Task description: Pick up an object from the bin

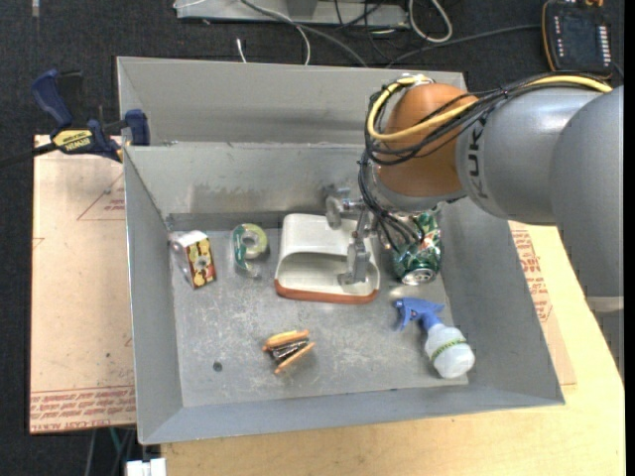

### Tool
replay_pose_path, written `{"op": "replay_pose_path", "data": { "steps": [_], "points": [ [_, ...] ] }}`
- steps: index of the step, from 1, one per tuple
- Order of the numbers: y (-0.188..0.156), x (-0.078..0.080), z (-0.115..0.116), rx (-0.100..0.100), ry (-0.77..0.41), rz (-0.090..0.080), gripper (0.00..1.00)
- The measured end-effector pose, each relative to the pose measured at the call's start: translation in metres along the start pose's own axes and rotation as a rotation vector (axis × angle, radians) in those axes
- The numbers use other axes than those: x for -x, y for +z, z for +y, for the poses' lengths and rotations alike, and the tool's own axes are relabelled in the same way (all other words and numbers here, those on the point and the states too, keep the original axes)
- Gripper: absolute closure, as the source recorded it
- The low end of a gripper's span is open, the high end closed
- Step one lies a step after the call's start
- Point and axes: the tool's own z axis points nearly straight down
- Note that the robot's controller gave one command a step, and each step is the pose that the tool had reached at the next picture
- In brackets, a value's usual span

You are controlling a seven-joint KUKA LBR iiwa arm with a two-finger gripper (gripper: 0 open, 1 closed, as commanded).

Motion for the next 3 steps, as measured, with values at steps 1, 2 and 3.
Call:
{"op": "replay_pose_path", "data": {
  "steps": [1, 2, 3],
  "points": [
    [0.0, 0.004, 0.001, -0.004, -0.032, 0.009, 0.0],
    [-0.07, -0.028, 0.01, -0.003, -0.174, -0.002, 0.0],
    [0.001, 0.003, -0.026, -0.001, -0.185, 0.004, 0.0]
  ]
}}
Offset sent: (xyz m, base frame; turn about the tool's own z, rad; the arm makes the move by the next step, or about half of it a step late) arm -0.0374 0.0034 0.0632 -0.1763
